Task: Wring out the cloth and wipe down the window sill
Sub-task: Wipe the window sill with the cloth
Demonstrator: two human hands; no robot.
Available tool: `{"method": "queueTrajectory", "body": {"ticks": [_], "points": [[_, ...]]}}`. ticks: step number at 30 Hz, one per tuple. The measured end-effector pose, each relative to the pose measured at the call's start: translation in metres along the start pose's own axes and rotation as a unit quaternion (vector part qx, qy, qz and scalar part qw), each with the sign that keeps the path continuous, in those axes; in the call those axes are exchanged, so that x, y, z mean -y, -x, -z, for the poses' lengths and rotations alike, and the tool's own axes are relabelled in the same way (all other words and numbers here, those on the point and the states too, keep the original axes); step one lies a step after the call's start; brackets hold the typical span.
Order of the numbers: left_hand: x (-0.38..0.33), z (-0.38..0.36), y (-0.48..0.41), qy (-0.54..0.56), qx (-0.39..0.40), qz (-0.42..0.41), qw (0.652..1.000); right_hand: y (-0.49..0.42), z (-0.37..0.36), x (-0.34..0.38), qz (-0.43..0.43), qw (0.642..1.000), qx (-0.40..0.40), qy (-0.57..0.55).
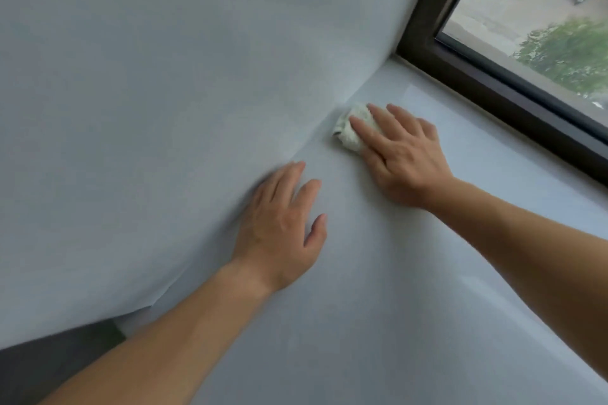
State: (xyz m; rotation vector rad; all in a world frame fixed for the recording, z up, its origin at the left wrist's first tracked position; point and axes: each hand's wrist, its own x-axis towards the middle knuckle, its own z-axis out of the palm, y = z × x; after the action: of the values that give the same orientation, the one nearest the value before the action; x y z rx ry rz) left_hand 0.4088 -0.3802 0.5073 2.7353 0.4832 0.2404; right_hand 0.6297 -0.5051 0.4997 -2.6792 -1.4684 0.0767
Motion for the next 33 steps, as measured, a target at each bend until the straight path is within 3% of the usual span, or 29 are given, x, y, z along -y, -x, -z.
{"method": "queueTrajectory", "body": {"ticks": [4,6,9,11,16,17,22,23,26,28,33], "points": [[0.012,0.008,0.044,-0.014,-0.001,0.021,1.0,-0.039,0.004,0.001,-0.176,0.984,-0.002,-0.032],[0.017,0.006,0.059,-0.014,0.013,0.027,0.999,-0.024,-0.002,0.024,-0.143,0.989,-0.014,-0.025],[0.02,0.003,0.07,-0.036,0.041,0.015,0.998,0.023,-0.009,0.057,-0.001,1.0,-0.01,-0.014],[0.021,0.001,0.07,-0.045,0.041,0.013,0.998,0.022,-0.007,0.047,0.039,0.999,0.005,0.003],[0.021,-0.002,0.068,-0.042,0.026,0.014,0.999,-0.02,-0.006,0.046,-0.177,0.983,-0.019,-0.036],[0.021,-0.003,0.068,-0.043,0.025,0.013,0.999,-0.014,-0.009,0.058,-0.168,0.985,-0.028,-0.033],[0.02,0.0,0.068,-0.033,0.019,0.019,0.999,0.039,-0.008,0.062,0.054,0.999,0.003,-0.005],[0.019,0.001,0.067,-0.031,0.018,0.02,0.999,0.034,-0.006,0.049,0.047,0.999,0.006,-0.001],[0.019,0.0,0.067,-0.03,0.013,0.016,0.999,0.007,-0.003,0.028,-0.123,0.992,-0.006,-0.027],[0.019,0.0,0.068,-0.029,0.012,0.021,0.999,0.006,-0.007,0.047,-0.179,0.983,-0.02,-0.027],[0.015,0.007,0.072,0.013,0.004,0.038,0.999,0.063,-0.011,0.088,0.055,0.998,-0.003,-0.008]]}}
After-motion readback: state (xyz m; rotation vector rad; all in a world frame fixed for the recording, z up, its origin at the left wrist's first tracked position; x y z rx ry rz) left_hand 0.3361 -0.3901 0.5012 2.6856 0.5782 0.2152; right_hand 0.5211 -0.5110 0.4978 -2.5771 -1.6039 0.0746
